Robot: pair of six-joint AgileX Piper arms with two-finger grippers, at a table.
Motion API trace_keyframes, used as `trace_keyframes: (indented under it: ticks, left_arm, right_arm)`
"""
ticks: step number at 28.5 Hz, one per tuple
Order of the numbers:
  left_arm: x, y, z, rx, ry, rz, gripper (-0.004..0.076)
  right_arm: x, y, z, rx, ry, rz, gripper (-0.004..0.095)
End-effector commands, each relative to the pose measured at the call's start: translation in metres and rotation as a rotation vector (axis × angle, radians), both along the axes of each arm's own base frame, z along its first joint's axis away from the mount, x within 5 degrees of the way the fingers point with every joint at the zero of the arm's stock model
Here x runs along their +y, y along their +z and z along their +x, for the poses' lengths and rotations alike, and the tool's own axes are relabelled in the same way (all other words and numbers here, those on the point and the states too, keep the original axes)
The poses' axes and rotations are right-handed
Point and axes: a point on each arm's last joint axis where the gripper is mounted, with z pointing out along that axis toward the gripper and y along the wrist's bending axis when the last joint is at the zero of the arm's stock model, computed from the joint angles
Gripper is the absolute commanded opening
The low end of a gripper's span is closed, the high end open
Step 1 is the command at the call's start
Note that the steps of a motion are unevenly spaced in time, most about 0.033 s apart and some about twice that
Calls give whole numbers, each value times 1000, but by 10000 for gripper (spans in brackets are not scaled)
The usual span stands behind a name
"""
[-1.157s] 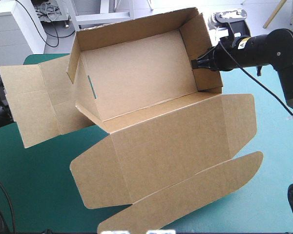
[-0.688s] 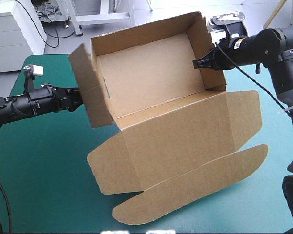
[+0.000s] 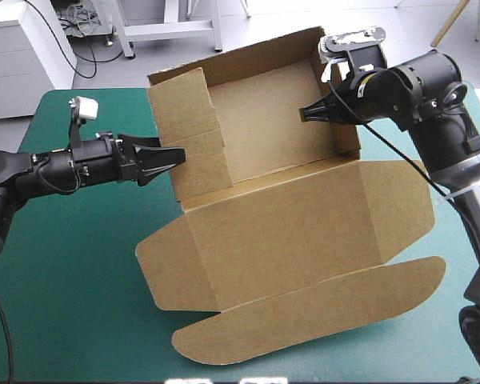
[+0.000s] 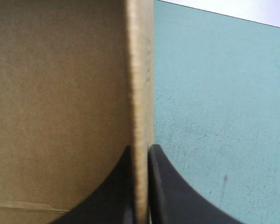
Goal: Fold the box
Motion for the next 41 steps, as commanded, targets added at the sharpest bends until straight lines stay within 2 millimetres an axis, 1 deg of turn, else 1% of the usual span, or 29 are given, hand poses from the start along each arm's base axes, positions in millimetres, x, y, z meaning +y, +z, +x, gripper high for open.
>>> trace_keyframes:
  ticks: [1,3,4,9,11,14,17,20,27,33,37,39,41]
  left_arm:
    - [-11,22,-9,-30,-10,-79,680]
    - [-16,18,-7,-1,18,-35,680]
    - [-19,18,-6,12,44,15,678]
    - [-32,29,-4,27,157,143,679]
    - [-36,30,-4,36,223,192,678]
    - [-46,26,-3,50,294,236,673]
    - [-55,26,-3,40,352,258,643]
    - [-61,28,-4,30,378,238,592]
    - [-61,30,1,58,427,170,458]
    - [-67,20,11,110,420,155,334]
    - [-70,12,19,142,421,146,282]
    - [-71,11,21,140,424,149,225]
    - [-70,11,22,116,420,162,104]
  right_arm:
    - [1,28,-21,-134,-19,40,1]
    - [9,29,-26,-151,-27,27,1]
    - [12,30,-27,-164,-37,15,1]
    - [26,32,-36,-185,-33,-2,0]
    - [31,32,-39,-183,-23,10,1]
    - [37,32,-43,-184,-5,15,1]
    - [40,32,-45,-184,5,18,0]
    - [42,32,-45,-182,8,24,0]
    - [43,31,-46,-175,14,35,0]
    - [41,35,-50,-184,17,39,0]
    - [38,37,-53,-193,21,39,0]
    - [38,38,-53,-194,23,38,0]
    - [38,38,-53,-193,24,39,0]
